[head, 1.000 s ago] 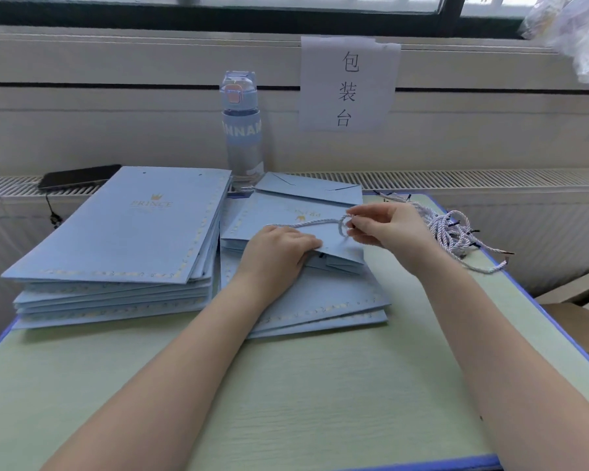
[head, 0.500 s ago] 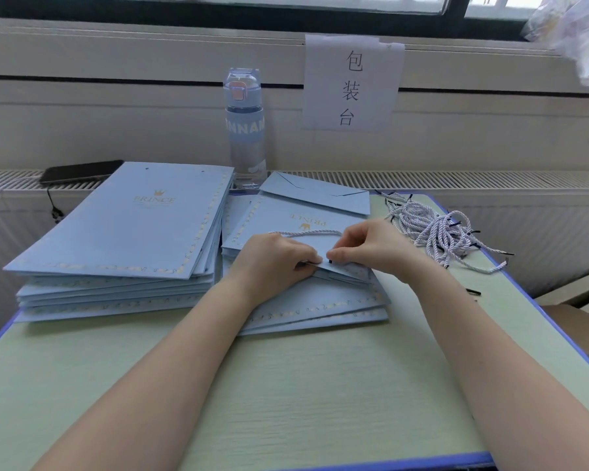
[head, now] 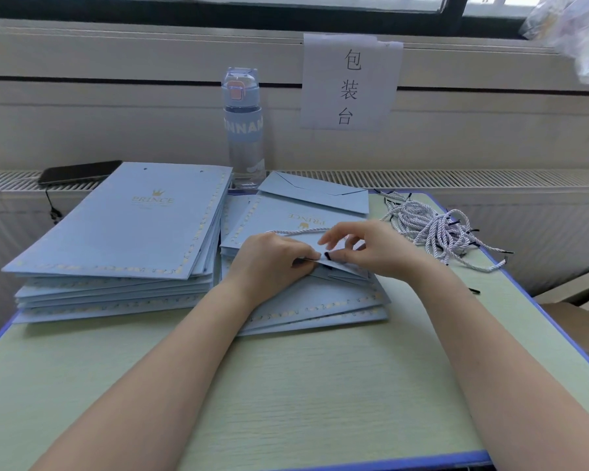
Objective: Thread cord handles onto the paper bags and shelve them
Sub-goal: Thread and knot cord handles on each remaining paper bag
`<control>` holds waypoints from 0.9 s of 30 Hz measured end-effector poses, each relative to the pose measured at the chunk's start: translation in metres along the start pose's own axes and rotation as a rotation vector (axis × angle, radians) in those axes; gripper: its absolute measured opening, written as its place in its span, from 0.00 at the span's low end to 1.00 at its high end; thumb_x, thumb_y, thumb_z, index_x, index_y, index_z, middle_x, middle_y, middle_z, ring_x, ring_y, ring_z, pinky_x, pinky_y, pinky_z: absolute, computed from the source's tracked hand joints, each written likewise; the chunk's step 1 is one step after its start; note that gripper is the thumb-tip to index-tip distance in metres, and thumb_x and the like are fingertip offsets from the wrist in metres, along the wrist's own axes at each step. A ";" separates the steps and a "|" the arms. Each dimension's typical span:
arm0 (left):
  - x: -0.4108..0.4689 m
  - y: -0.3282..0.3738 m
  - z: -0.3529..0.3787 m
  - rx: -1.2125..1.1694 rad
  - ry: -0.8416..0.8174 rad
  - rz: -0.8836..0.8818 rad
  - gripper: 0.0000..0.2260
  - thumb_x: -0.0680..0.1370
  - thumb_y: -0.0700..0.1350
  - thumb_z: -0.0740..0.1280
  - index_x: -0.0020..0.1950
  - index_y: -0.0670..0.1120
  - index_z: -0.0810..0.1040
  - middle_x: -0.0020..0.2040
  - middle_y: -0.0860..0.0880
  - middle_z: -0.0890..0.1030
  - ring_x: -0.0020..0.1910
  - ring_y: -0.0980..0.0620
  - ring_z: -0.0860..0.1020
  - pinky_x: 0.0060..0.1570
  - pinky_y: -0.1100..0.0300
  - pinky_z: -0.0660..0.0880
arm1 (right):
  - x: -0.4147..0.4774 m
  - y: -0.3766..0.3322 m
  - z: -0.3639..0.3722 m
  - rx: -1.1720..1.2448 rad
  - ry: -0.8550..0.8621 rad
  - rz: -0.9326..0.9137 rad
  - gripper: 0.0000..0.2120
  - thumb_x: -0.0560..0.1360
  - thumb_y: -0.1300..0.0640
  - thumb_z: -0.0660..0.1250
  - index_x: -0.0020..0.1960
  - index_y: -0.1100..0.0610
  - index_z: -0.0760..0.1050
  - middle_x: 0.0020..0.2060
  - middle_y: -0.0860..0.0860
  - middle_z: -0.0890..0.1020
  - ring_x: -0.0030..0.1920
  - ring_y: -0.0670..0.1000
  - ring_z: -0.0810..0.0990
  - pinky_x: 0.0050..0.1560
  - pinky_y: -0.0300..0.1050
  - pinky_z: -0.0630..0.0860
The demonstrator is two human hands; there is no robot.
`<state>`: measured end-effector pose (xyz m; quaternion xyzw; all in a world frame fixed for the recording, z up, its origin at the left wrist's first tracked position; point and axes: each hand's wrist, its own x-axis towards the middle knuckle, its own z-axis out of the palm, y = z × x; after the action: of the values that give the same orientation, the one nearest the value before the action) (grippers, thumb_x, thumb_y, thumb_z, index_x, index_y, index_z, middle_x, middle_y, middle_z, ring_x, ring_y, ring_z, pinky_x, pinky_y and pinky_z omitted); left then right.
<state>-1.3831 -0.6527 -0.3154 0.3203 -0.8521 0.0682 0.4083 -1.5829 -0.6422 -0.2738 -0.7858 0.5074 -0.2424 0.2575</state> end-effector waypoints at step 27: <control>0.010 0.019 -0.011 0.058 0.271 -0.261 0.11 0.73 0.54 0.66 0.43 0.50 0.86 0.35 0.53 0.84 0.32 0.53 0.82 0.27 0.57 0.76 | -0.013 -0.024 -0.018 0.091 0.042 0.018 0.12 0.74 0.64 0.63 0.45 0.48 0.79 0.38 0.51 0.75 0.29 0.44 0.70 0.31 0.31 0.67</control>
<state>-1.3918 -0.6385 -0.2974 0.4273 -0.7382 0.0817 0.5156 -1.5833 -0.6251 -0.2462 -0.7634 0.5081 -0.2794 0.2845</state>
